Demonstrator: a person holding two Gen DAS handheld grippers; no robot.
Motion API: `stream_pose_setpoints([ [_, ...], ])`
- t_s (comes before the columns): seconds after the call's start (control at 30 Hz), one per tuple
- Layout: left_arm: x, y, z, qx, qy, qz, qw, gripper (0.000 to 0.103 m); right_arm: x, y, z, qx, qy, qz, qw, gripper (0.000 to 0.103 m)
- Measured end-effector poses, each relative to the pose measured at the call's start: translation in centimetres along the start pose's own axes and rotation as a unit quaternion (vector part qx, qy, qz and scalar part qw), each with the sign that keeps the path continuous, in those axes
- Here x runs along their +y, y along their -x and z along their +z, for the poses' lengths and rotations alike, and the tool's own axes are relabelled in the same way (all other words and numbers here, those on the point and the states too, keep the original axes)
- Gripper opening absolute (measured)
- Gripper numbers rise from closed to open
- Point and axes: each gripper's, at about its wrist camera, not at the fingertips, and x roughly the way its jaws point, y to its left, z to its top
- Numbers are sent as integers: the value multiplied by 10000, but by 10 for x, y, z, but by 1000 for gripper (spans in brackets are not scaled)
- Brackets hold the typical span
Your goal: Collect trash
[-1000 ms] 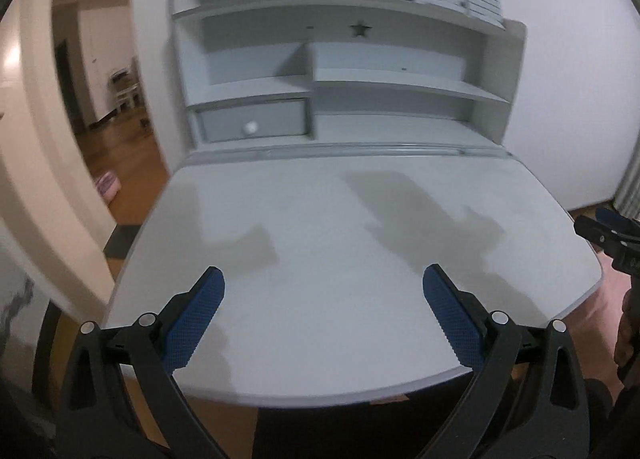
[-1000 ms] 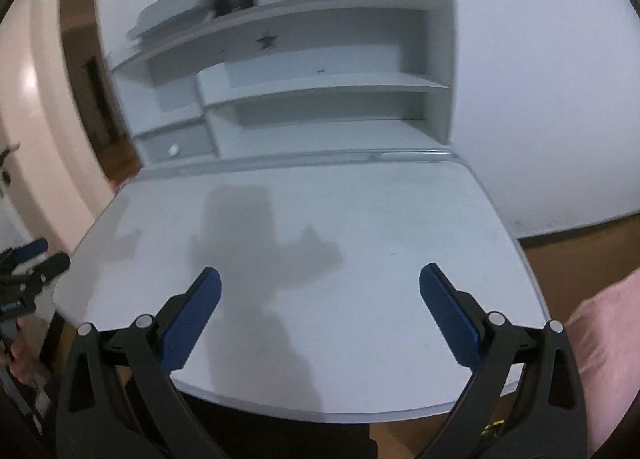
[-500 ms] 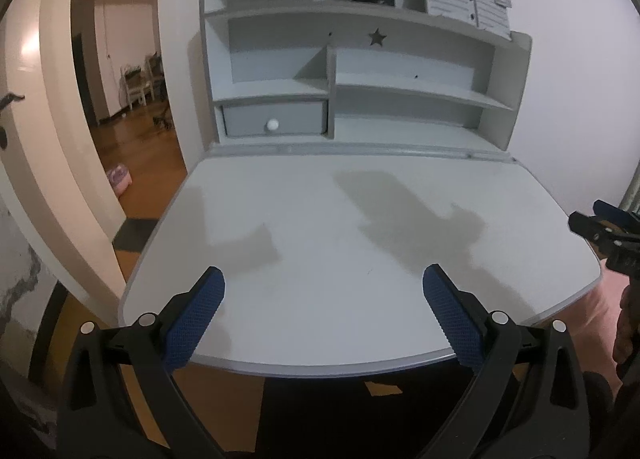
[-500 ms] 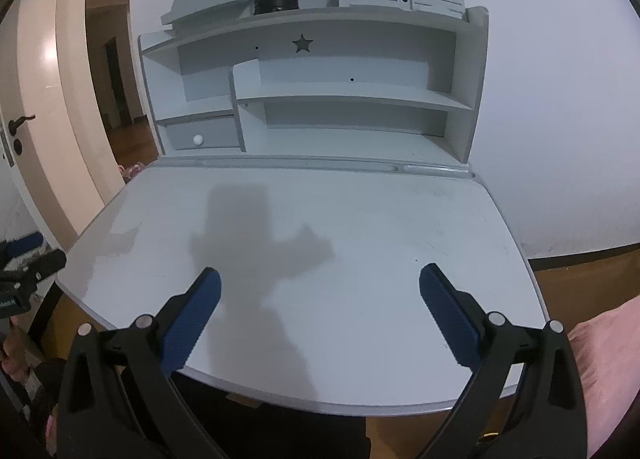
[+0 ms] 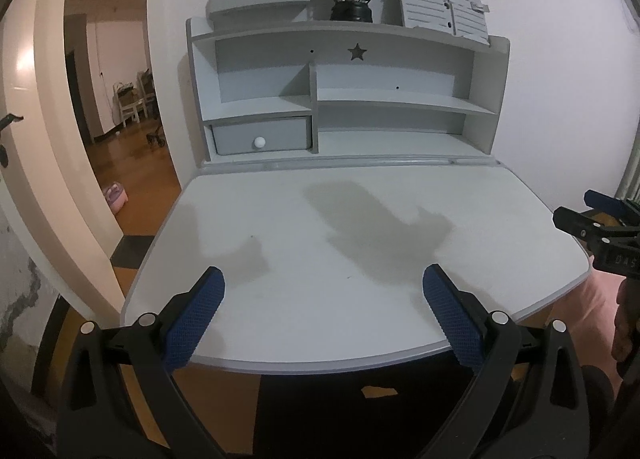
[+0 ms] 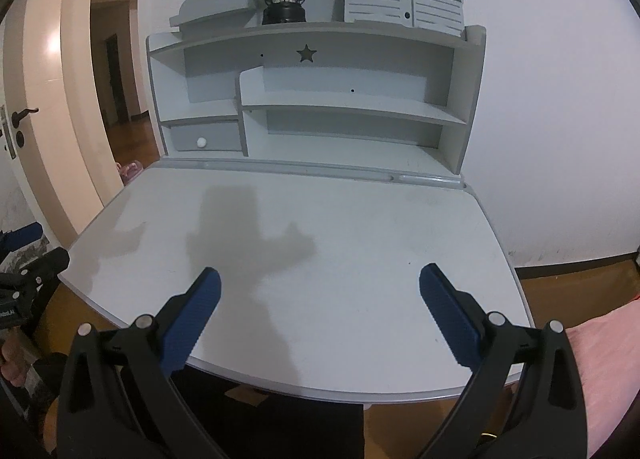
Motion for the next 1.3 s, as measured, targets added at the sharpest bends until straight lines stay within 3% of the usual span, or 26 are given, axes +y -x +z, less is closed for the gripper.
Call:
stream_pose_setpoints([
  [1.3,-2,7,1,-59,14,-11,10000,96,-2,13,0,-74,61,-23,10000,96],
])
